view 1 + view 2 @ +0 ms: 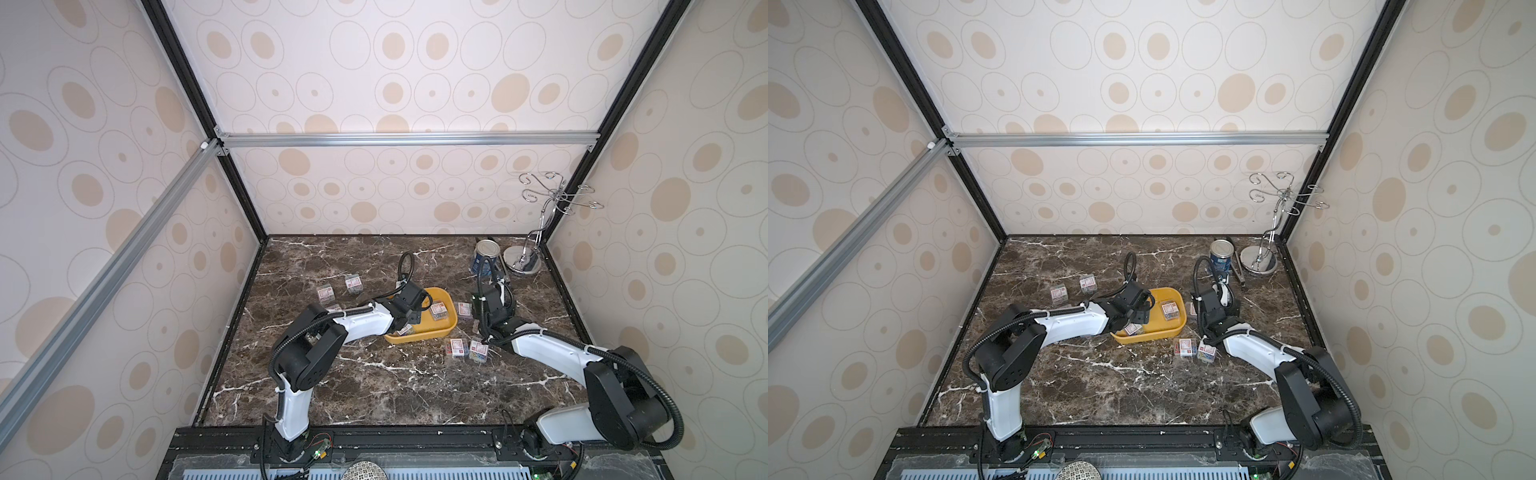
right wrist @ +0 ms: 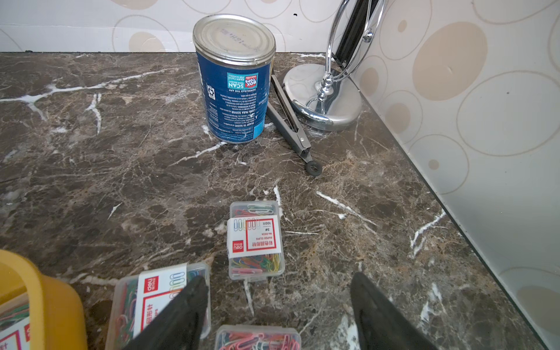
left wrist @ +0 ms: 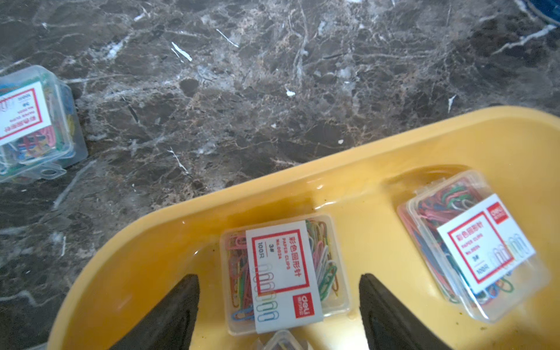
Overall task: Take the paper clips out of the storage box
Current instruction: Move the boxed paper clips to the storage box, then pick up the boxed paper clips from the storage box.
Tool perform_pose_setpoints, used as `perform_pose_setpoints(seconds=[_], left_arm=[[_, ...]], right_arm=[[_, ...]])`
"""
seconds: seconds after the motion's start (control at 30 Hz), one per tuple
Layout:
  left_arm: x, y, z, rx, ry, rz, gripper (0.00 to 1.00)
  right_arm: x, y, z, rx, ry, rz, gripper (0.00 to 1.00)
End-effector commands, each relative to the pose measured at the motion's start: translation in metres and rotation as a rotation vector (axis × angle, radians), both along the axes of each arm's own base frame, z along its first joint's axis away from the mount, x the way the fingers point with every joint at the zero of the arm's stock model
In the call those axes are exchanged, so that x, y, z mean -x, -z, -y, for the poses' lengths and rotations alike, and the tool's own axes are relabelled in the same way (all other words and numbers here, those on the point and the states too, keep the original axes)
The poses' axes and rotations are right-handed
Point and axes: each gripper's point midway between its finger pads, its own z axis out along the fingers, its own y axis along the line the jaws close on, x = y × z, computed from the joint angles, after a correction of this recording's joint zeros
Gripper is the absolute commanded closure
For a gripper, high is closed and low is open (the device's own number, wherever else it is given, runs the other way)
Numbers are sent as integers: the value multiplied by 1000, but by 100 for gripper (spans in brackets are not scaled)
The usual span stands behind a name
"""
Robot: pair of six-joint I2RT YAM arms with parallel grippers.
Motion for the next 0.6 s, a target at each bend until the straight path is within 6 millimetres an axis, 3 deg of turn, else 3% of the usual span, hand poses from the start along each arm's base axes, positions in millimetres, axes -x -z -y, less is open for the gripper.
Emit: perform_pose_setpoints(seconds=[0.0, 0.3, 0.57], left_arm=[[-5, 1, 7, 22, -2, -7, 16], [-9, 28, 9, -44, -19, -67, 17], [-12, 32, 1, -74, -54, -52, 20]], right_arm=[[0, -3, 1, 0, 8, 9, 24], [1, -5, 1, -6, 5, 20, 24], [0, -4, 1, 2, 5, 10, 24]])
